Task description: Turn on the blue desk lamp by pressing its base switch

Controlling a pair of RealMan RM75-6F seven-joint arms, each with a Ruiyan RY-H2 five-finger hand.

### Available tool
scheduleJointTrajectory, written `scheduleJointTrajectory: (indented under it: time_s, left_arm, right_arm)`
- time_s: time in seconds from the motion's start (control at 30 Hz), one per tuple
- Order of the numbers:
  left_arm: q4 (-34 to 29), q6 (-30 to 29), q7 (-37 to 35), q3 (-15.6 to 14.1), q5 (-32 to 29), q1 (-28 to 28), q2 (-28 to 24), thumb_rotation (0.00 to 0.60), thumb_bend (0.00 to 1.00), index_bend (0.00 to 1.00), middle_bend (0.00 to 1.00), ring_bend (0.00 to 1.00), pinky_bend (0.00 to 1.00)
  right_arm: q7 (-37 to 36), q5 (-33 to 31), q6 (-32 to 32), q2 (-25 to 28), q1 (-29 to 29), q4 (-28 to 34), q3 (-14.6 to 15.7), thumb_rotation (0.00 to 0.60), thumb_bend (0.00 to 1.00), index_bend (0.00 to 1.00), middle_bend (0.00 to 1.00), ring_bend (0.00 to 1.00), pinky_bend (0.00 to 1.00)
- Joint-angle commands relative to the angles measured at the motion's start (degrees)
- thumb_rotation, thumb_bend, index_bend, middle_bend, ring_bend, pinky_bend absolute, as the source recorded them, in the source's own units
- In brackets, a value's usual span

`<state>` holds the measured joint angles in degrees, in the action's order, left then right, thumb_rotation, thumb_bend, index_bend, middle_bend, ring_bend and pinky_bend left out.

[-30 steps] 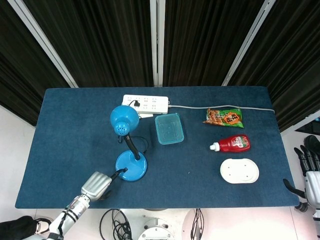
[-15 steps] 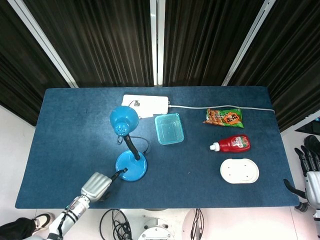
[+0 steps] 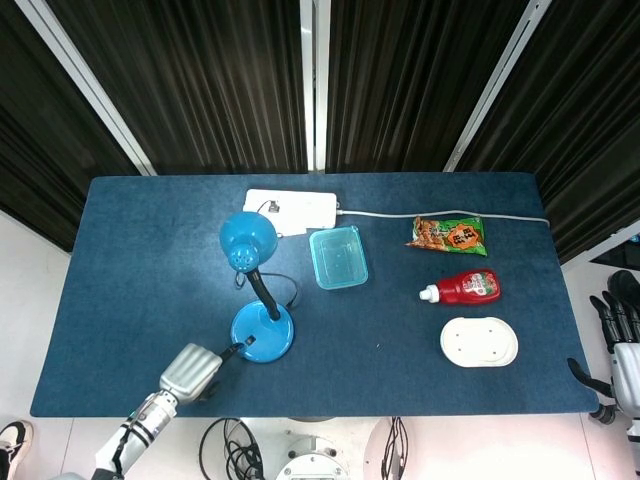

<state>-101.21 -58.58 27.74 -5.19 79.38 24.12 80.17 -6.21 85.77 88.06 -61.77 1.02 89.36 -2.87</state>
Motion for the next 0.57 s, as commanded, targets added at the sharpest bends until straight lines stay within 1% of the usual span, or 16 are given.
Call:
scheduleJointTrajectory:
  time_s: [0.03,0.13,0.2,0.27,0.3,0.33,0.37,0.4,0.43,0.47,0.53,0.57]
  left_arm:
    - [-1.99,-5.28,-0.94,0.56,2.24,-1.87,-2.22,0.6,0.38,0.17,0.8,0.78,0.7]
    - [-2.56,-12.3,-3.27,1.16,5.05,-4.66,-4.39,0.6,0.37,0.17,0.79,0.77,0.69]
    - [-1.93,-17.2,-5.69,1.86,6.65,-6.69,-5.29,0.6,0.36,0.17,0.76,0.74,0.67]
    - [-0.32,-22.79,-8.66,3.08,7.58,-9.09,-5.73,0.6,0.32,0.17,0.69,0.68,0.64]
    - [0.53,-24.91,-9.8,3.64,7.61,-10.07,-5.76,0.6,0.29,0.16,0.64,0.62,0.62]
    - [1.43,-26.89,-10.83,4.3,6.82,-11.27,-5.84,0.6,0.24,0.15,0.57,0.53,0.57]
    - [1.72,-27.6,-11.0,4.67,5.74,-11.97,-6.08,0.6,0.15,0.12,0.41,0.35,0.45]
    - [1.81,-27.95,-10.97,4.99,4.61,-12.52,-6.44,0.6,0.09,0.07,0.26,0.19,0.33]
    - [2.18,-28.87,-11.35,5.7,3.91,-13.06,-6.62,0.6,0.03,0.03,0.1,0.05,0.19]
    - [3.01,-29.93,-12.26,6.26,4.2,-13.37,-6.42,0.6,0.01,0.01,0.02,0.0,0.1]
    - [5.15,-31.26,-14.67,6.86,4.45,-14.11,-5.95,0.6,0.0,0.0,0.0,0.0,0.02]
    - [5.5,-31.01,-15.26,6.86,4.03,-14.32,-6.18,0.6,0.0,0.0,0.0,0.0,0.01]
  right_arm:
    - [-0.19,0.06,0.21,0.09,0.09,-0.01,-0.04,0.6,0.16,0.0,0.0,0.0,0.0]
    - [-0.54,0.15,0.48,0.29,0.23,0.03,-0.06,0.6,0.16,0.0,0.0,0.0,0.0]
    - [-0.71,0.21,0.59,0.4,0.3,0.03,-0.05,0.6,0.17,0.0,0.0,0.0,0.0]
    - [-0.85,0.34,0.7,0.46,0.33,-0.02,-0.05,0.6,0.17,0.0,0.0,0.0,0.0]
    - [-0.87,0.39,0.75,0.44,0.32,-0.08,-0.06,0.6,0.17,0.0,0.0,0.0,0.0]
    - [-0.86,0.45,0.81,0.4,0.33,-0.13,-0.06,0.6,0.17,0.0,0.0,0.0,0.0]
    - [-0.81,0.51,0.85,0.38,0.33,-0.14,-0.07,0.6,0.17,0.0,0.0,0.0,0.0]
    - [-0.71,0.57,0.91,0.34,0.33,-0.14,-0.08,0.6,0.17,0.0,0.0,0.0,0.0]
    - [-0.53,0.66,1.0,0.3,0.32,-0.08,-0.1,0.6,0.17,0.0,0.0,0.0,0.0]
    - [-0.37,0.74,1.08,0.28,0.3,0.0,-0.12,0.6,0.17,0.0,0.0,0.0,0.0]
    - [0.21,0.99,1.33,0.18,0.25,0.25,-0.19,0.6,0.17,0.0,0.0,0.0,0.0]
    - [0.56,1.13,1.48,0.12,0.24,0.39,-0.21,0.6,0.17,0.0,0.0,0.0,0.0]
